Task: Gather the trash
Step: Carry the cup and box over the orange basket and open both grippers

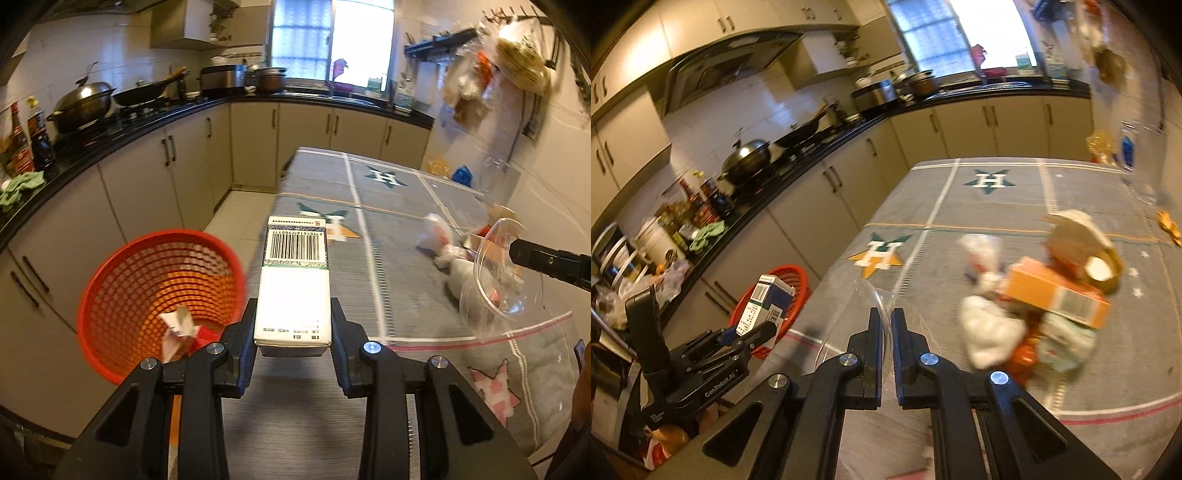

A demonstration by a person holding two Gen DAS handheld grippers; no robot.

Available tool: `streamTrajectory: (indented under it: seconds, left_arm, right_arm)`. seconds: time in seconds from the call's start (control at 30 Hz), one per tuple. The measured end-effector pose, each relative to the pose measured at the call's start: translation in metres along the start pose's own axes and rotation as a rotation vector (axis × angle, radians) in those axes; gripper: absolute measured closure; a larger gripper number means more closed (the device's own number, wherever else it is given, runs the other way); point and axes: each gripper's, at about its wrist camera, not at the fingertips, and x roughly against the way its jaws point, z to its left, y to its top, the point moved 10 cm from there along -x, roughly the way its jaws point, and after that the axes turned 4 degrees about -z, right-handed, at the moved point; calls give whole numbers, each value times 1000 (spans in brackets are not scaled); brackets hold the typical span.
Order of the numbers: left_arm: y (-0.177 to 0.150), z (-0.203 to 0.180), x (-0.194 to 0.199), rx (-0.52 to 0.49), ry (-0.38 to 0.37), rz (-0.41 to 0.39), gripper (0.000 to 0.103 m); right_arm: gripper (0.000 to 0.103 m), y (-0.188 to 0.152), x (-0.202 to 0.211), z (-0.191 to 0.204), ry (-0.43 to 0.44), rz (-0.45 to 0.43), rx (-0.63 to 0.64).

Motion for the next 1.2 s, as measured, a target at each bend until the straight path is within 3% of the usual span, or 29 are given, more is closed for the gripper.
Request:
streamTrajectory:
  seconds: [0.77,1.2]
  left_arm:
    - [-6,127,-15,129,146,26,69]
    - [-18,159,-30,178,166,49,68]
  right_arm:
    - [97,12,-110,133,191,116,112]
    - [96,6,-175,168,229,185,88]
